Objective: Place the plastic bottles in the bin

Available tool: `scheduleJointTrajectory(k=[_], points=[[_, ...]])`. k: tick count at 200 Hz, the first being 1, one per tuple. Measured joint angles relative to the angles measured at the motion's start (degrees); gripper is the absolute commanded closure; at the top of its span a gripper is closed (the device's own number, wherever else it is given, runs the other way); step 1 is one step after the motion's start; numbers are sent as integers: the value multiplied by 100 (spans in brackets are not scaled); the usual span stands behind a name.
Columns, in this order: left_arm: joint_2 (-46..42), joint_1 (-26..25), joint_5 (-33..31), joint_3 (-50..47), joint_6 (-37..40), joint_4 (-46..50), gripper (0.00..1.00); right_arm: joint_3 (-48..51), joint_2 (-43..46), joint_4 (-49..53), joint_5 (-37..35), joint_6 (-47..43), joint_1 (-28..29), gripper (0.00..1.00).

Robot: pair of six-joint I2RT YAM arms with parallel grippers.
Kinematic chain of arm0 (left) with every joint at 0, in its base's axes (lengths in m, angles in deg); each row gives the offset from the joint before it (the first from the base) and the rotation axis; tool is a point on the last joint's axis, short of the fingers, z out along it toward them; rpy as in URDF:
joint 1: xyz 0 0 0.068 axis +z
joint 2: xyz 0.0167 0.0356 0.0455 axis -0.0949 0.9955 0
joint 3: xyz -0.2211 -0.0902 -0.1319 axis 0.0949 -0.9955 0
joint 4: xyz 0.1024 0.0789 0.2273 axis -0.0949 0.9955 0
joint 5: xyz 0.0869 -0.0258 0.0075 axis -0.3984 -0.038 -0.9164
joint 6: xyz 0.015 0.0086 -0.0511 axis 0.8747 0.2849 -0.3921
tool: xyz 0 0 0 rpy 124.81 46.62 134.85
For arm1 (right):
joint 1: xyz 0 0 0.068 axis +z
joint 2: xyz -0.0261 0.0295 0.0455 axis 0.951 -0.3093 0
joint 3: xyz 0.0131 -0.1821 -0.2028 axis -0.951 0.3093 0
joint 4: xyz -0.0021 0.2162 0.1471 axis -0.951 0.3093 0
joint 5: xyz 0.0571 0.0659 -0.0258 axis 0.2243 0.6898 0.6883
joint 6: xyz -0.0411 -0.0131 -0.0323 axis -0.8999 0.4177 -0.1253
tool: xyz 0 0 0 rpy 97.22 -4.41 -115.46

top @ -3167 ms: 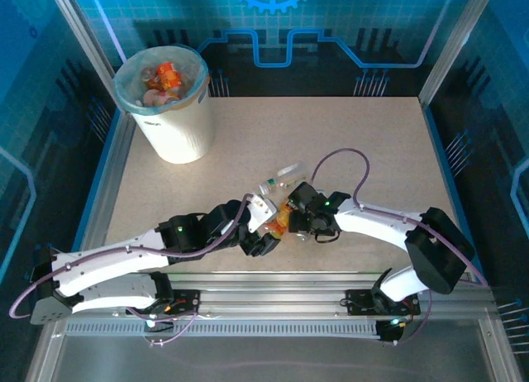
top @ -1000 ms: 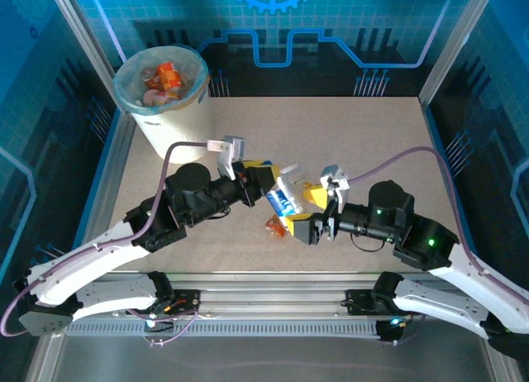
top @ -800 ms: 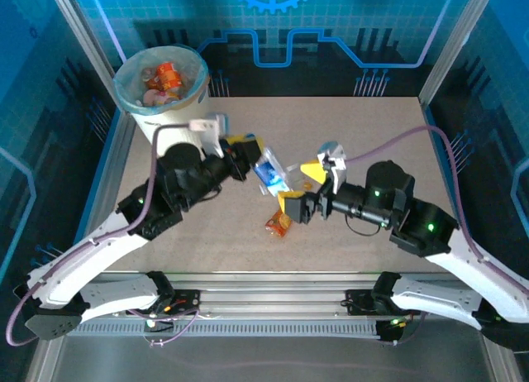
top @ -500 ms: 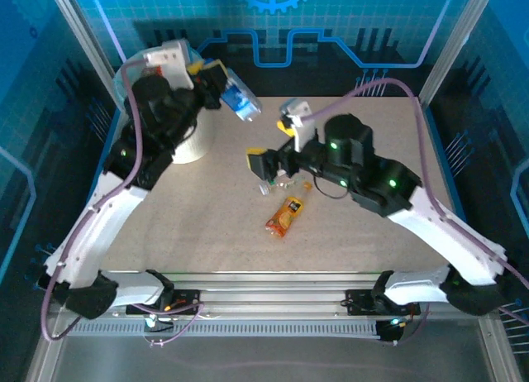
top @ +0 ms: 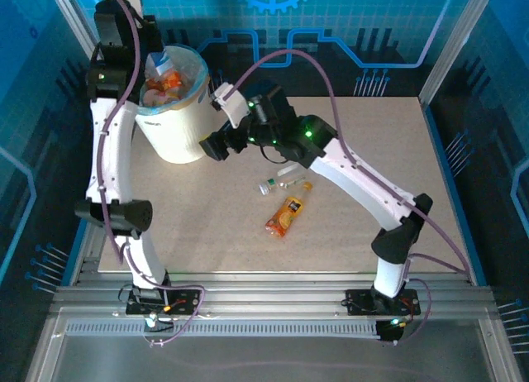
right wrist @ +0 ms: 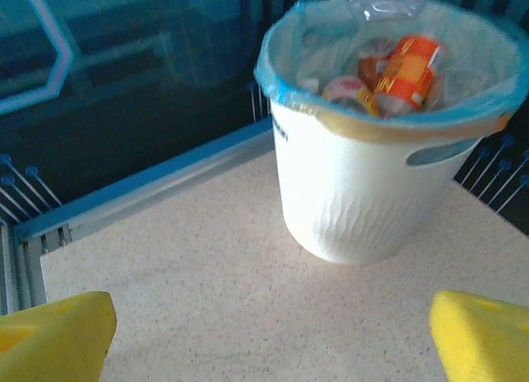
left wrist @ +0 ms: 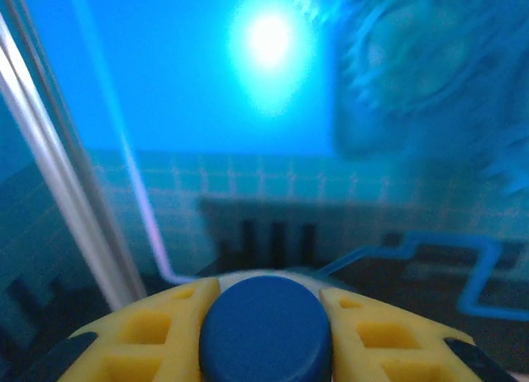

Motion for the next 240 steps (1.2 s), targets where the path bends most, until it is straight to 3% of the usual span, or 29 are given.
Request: scheduleJointTrajectory(k=[16, 22, 31, 54, 141, 168, 205, 240], points=[[315, 179, -90, 68, 223, 339, 76, -26, -157, 125, 28, -9, 0, 2], [417, 221, -122, 70, 297, 450, 68, -44, -205, 179, 28, -22, 0, 2], [564, 267, -164, 70, 407, 612, 49, -50, -254, 234, 26, -31, 0, 2], [850, 319, -212, 72, 636, 905, 29, -114, -315, 396, 24, -66, 0, 2], [894, 452, -225, 85, 522, 1102, 36, -240, -323, 638, 20, -85, 0, 4], [925, 667, -107, 85, 343, 1189, 43, -74, -293, 651, 17, -90, 0, 4], [1071, 850, 197, 87, 144, 1209, 36, 0, -293, 688, -9, -153, 0, 4], [1327, 828, 1215, 101, -337, 1545, 30, 0, -293, 684, -22, -219, 0, 5]])
